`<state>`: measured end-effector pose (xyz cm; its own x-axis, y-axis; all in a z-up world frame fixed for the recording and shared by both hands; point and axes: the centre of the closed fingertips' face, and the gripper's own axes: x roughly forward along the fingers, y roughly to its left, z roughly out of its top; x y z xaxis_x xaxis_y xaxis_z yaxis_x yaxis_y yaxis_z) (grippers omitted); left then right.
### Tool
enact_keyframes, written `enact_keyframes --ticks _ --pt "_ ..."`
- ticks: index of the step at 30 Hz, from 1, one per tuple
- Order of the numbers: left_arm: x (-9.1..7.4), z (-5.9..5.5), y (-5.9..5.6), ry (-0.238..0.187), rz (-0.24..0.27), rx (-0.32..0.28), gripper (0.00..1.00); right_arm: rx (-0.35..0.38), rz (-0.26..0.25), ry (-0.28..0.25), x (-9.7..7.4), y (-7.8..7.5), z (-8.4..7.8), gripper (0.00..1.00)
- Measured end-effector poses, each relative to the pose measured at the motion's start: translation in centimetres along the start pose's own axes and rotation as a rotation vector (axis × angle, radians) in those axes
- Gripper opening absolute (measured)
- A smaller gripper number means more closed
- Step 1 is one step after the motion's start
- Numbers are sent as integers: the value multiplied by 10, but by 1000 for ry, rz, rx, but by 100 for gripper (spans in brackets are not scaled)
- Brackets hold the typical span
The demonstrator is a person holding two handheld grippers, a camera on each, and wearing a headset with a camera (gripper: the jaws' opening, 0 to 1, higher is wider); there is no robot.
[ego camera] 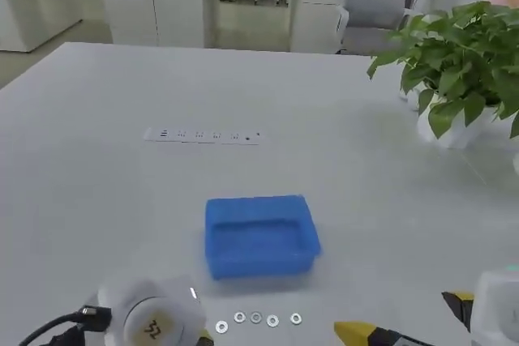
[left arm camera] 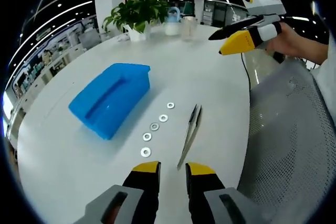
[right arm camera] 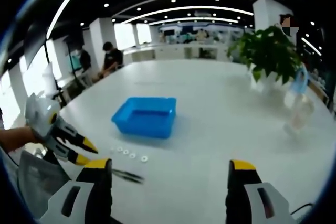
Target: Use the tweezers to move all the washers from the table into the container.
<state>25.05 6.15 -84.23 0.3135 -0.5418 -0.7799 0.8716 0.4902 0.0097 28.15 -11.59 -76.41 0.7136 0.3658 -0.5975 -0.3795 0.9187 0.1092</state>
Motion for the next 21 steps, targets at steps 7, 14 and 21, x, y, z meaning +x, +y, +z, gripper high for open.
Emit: enact_keyframes --ticks 7,14,21 --pt "13 -3 -6 15 -46 42 9 -5 6 14 2 3 -4 90" --pt "26 -6 -12 40 -78 80 2 -18 18 26 5 7 -6 90" --pt "25 -5 -16 35 -91 108 0 -22 51 26 7 16 -6 88"
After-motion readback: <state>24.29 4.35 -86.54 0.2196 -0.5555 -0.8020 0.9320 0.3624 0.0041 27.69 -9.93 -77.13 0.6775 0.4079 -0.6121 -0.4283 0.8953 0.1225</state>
